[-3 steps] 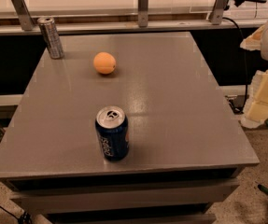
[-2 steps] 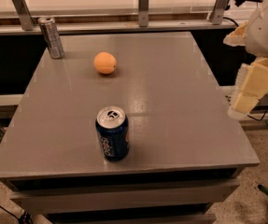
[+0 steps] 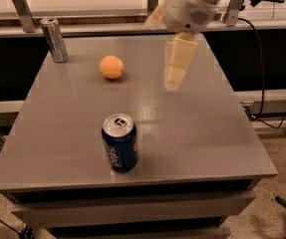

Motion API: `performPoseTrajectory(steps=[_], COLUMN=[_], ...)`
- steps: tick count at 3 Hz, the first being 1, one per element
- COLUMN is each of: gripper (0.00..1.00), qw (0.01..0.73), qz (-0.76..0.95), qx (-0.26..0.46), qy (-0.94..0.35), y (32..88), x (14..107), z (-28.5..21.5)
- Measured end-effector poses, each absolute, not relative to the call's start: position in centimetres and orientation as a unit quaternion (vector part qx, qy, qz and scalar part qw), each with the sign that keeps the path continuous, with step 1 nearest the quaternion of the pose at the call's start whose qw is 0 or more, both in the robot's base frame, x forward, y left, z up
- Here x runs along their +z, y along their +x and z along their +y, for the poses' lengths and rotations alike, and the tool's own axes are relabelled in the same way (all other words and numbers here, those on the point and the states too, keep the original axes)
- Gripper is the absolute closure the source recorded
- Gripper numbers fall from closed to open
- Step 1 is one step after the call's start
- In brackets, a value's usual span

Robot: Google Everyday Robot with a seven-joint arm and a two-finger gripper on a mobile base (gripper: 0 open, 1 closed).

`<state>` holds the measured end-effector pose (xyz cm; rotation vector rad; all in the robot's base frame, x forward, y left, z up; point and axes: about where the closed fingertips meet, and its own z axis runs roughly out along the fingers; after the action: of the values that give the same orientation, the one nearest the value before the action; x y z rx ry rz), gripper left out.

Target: Move orange near pepsi can

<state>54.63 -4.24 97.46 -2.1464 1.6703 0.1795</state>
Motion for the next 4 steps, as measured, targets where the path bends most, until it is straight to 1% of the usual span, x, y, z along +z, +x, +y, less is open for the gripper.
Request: performPoseTrajectory(steps=[1,3,4], gripper=[0.00,0.00,0.00], qw=[0.257,0.269,0.305], qz=[0.540,0.541,0.548], qx=[0.116,0.128,0.172], qy=[-0.793,-0.787,-0.759], y=[57.7,58.1,60.0], x=[98.3,98.2,96.6], z=[4.1,4.5,5.2])
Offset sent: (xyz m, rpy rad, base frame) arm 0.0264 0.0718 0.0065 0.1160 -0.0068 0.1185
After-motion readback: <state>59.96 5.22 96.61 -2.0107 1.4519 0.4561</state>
